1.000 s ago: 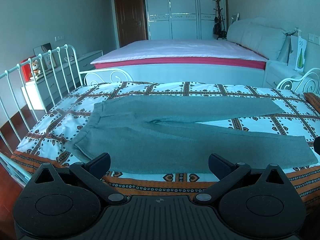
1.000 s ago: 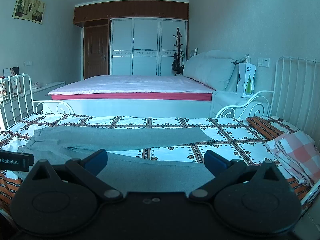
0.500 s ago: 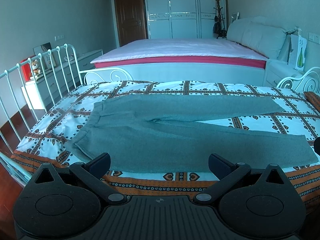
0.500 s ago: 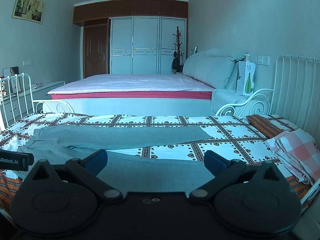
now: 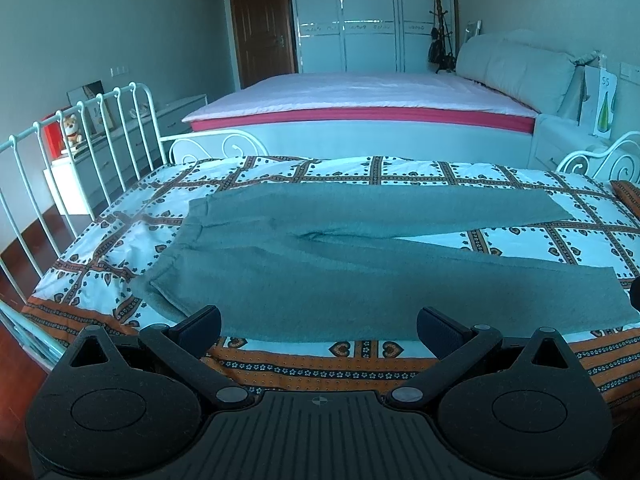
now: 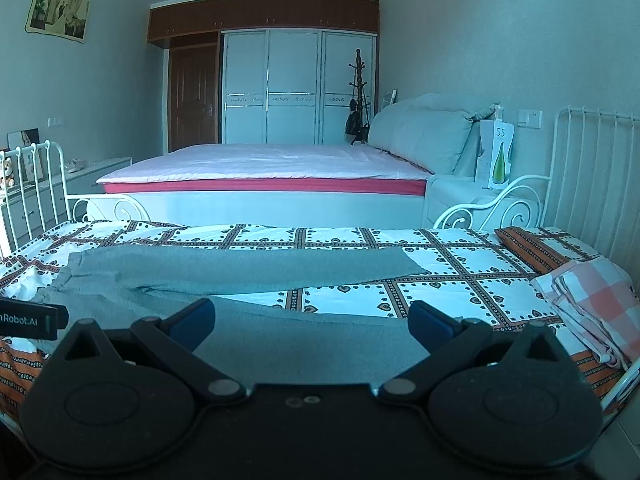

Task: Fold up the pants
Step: 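Move both grippers toward the waistband of the grey sweatpants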

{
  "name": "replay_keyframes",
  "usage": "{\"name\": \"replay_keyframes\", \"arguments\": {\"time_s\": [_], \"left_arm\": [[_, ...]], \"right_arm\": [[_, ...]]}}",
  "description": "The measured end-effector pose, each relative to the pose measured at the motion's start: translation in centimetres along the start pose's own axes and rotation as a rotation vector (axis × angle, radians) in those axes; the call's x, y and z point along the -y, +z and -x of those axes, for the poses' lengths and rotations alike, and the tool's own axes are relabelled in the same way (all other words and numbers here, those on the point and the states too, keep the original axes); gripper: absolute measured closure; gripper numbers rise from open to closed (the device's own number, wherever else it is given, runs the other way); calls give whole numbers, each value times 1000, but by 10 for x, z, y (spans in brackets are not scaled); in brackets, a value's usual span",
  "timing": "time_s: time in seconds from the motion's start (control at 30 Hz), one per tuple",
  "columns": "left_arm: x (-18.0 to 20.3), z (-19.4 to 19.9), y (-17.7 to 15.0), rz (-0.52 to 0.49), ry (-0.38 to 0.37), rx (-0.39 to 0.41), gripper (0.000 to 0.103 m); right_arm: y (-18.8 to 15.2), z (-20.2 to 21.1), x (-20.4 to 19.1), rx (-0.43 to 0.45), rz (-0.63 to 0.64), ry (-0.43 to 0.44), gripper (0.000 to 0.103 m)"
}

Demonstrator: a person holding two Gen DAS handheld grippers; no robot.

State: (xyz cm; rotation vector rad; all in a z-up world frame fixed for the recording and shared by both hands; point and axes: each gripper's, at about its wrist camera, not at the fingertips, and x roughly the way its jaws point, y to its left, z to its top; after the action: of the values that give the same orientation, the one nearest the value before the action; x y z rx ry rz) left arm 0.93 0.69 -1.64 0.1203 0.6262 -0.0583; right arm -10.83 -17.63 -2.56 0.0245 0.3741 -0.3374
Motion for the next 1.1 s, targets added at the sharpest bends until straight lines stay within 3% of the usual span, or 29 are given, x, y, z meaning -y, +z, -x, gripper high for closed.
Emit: {"name": "replay_keyframes", "arguments": {"time_s": [0.53, 0.87, 1.1], "left_arm": [[-11, -37, 5, -14, 7, -45, 0], [-34, -91, 27, 10, -76, -100, 0], [-60, -131, 54, 2, -21, -118, 0]], "right_arm": [[-1, -29, -12, -48, 62, 31, 6], [9, -72, -33, -103, 107, 142, 6], [25, -100, -52, -113, 142, 218, 6]]}}
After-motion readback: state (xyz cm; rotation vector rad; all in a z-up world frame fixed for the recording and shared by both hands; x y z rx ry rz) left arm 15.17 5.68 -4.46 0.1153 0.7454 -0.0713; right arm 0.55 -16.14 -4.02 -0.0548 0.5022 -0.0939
